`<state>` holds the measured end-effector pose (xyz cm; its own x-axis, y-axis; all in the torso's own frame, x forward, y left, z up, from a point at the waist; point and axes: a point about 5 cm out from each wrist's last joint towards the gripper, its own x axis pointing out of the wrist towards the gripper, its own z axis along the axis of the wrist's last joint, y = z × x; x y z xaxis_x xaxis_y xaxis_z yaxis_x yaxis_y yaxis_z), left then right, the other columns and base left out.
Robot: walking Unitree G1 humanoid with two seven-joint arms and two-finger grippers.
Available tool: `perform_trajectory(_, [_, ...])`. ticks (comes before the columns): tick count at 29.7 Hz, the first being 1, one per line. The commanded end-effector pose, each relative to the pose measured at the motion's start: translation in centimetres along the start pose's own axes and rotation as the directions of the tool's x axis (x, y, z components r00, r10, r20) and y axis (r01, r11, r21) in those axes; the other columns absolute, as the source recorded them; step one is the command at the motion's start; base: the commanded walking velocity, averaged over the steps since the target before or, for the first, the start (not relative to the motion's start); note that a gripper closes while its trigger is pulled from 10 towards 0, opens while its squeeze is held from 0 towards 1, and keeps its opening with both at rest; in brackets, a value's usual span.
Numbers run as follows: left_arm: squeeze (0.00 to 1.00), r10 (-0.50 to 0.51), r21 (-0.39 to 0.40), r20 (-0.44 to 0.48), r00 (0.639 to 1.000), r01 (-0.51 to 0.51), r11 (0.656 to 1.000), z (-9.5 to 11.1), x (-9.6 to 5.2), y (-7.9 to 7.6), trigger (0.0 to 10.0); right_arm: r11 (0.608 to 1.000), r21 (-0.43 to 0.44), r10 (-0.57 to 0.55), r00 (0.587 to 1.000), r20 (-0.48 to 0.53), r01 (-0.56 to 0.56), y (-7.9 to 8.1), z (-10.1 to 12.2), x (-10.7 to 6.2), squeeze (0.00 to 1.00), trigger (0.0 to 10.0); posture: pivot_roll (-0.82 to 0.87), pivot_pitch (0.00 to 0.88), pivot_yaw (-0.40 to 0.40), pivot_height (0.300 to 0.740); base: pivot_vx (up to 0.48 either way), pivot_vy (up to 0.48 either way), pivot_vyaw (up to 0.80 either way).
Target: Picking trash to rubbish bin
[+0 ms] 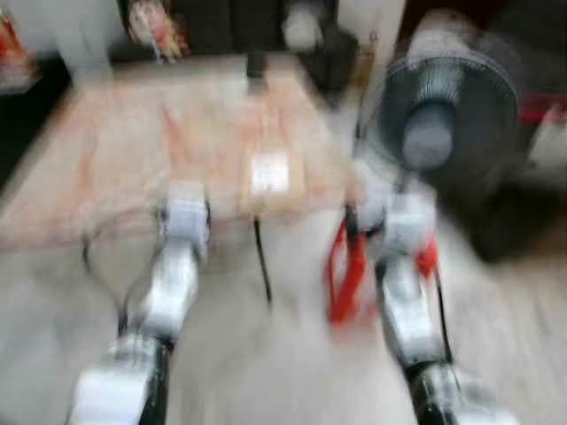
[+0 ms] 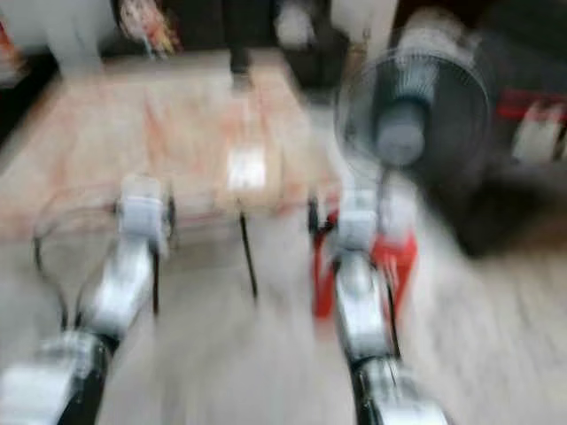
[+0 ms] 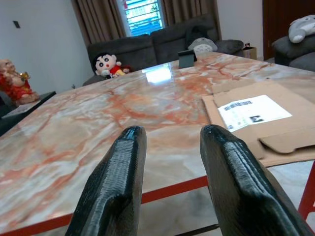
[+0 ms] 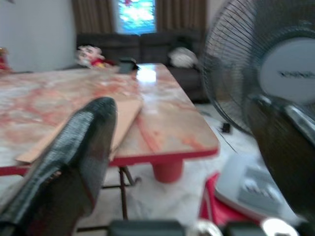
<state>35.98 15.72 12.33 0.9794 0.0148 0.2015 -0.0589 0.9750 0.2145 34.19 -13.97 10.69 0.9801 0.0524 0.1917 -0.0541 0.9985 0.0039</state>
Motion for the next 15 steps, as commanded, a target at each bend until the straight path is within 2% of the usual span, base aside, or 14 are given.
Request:
perform_trajectory(1, [0.00,0.024,0.002,0.012,1.000,-0.024,1.000,0.42,0.36,0.70,10.0,1.000,0.010,0.015,1.000,0.021,-0.015,0.55,0.59,0.36,0.00,10.0,-0.11,0.000,0.002,0.740,0.000,0.000,0.00])
perform_trajectory(7, [0.00,0.028,-0.014,0.017,0.999,-0.028,1.000,0.67,0.50,0.67,10.0,1.000,0.012,0.020,1.000,0.018,-0.020,0.71,0.64,0.41,0.00,10.0,-0.11,0.000,0.001,0.740,0.000,0.000,0.00])
perform_trajectory(11, [0.00,0.059,-0.016,0.025,0.998,-0.059,0.998,1.08,0.82,1.26,10.0,0.999,-0.007,0.035,0.999,0.028,-0.035,0.83,0.84,0.44,0.00,10.0,-0.11,0.000,-0.004,0.740,0.000,0.000,0.80])
perform_trajectory(15, [0.00,0.074,-0.014,0.031,0.997,-0.074,0.997,1.38,1.05,1.60,10.0,0.999,0.014,0.034,0.999,0.030,-0.034,0.87,1.03,0.60,0.00,10.0,-0.11,0.000,-0.005,0.740,0.000,0.000,0.00])
